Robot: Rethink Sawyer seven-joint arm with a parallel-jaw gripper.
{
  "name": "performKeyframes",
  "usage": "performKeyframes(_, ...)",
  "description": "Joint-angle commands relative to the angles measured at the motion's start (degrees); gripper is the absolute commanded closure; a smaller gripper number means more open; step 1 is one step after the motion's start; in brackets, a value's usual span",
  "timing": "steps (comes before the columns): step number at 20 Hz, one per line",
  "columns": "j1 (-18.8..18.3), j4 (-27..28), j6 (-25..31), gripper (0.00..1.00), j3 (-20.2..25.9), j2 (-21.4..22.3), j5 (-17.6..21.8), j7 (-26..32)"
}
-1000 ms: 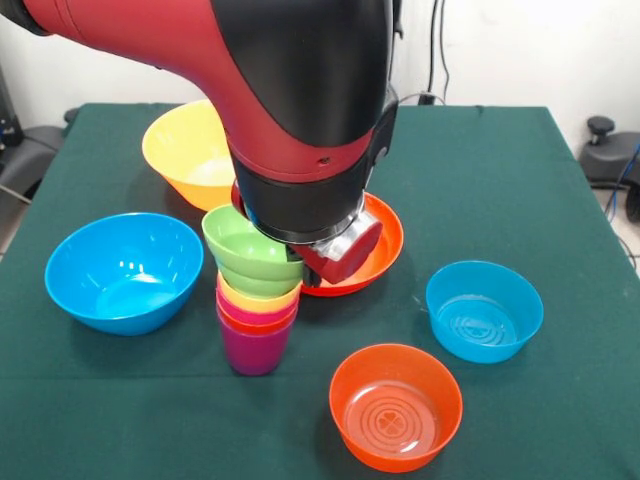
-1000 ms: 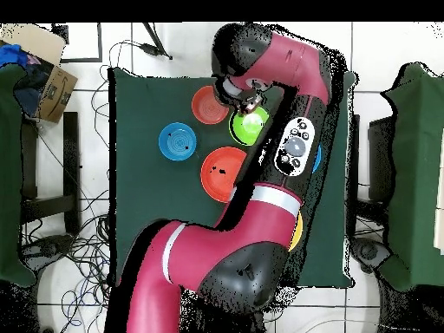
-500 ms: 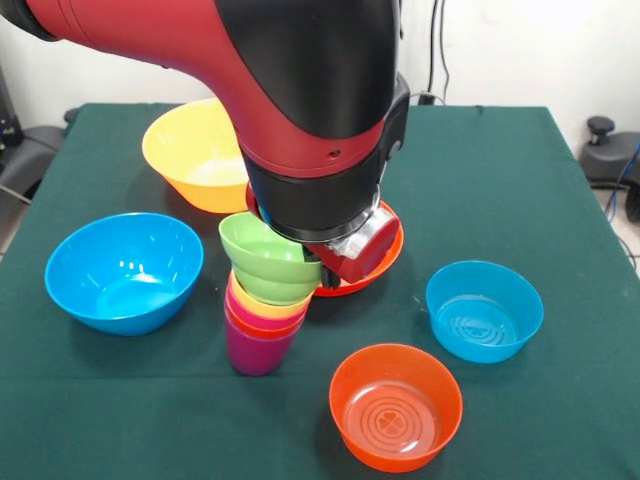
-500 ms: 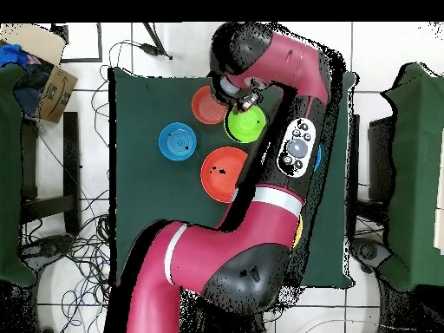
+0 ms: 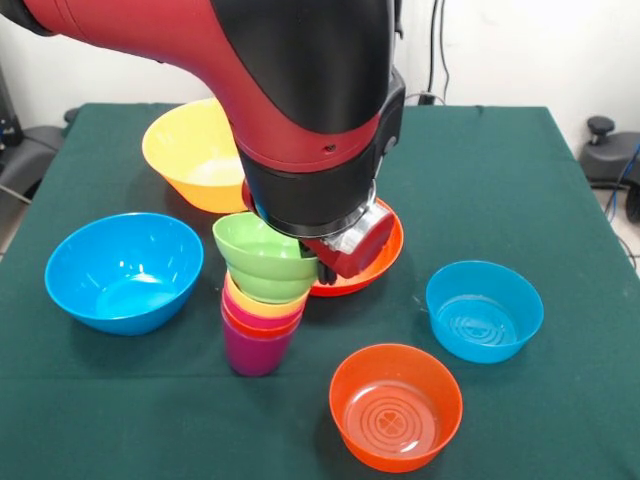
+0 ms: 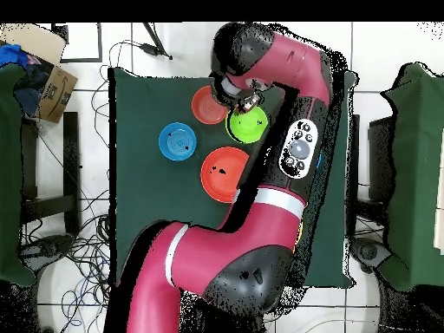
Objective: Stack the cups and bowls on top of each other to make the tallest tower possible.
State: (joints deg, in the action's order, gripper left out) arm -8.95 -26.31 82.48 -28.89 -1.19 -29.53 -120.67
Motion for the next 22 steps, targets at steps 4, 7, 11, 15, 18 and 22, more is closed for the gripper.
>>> performKeyframes(4,-1.4,-8.6,4.5,1.0,7.3,-0.4,7.1,12.3)
performKeyframes(7,-1.5,-9.2,4.5,1.0,7.9,0.0,7.6,12.2)
performKeyframes(11,-1.6,-10.2,3.6,1.0,9.3,0.6,7.8,12.5)
performKeyframes(15,-1.7,-10.9,3.4,1.0,10.2,0.9,7.9,12.6)
performKeyframes(18,-1.6,-11.5,3.8,1.0,10.8,1.1,7.7,12.2)
performKeyframes(22,-1.6,-12.5,4.0,1.0,11.8,1.6,7.4,11.7)
